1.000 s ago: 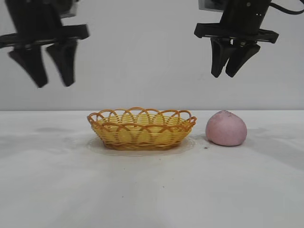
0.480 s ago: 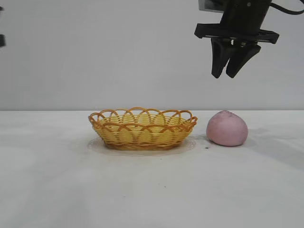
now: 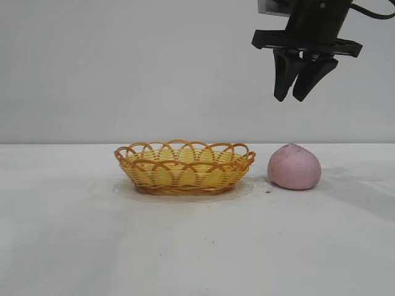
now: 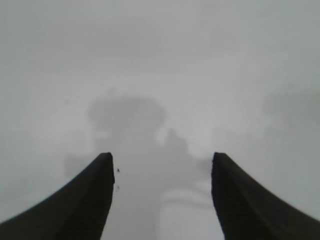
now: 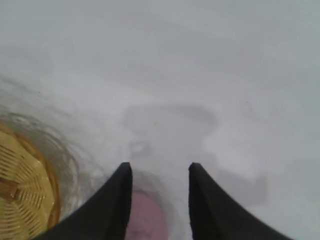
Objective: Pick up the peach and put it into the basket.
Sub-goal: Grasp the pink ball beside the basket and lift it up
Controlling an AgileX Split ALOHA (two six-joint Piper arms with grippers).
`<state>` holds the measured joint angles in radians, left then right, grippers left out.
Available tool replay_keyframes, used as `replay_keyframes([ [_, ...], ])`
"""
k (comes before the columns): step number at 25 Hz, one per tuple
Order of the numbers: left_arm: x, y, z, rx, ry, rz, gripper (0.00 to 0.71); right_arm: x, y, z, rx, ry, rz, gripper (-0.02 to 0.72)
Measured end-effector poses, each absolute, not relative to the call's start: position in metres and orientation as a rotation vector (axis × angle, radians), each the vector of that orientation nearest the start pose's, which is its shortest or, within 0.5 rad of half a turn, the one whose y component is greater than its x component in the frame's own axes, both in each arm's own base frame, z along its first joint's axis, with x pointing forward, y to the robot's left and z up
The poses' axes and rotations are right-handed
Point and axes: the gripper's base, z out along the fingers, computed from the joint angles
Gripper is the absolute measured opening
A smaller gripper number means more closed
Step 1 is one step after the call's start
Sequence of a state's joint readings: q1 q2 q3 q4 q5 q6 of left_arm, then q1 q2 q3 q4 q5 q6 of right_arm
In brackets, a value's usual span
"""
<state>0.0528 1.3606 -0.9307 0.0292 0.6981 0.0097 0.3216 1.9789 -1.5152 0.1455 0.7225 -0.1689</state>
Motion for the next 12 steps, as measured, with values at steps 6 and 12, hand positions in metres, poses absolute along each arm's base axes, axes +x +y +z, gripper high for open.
replay_keyframes([
  [6,0.18,0.01,0.256,-0.045,2.632,0.036,0.378,0.406,0.145,0.215,-0.526,2.608,0.222,0.221],
  [12,0.113,0.004,0.256,-0.037,2.598,0.003,0.378,0.406,0.146,0.216,-0.513,2.605,0.242,0.221],
])
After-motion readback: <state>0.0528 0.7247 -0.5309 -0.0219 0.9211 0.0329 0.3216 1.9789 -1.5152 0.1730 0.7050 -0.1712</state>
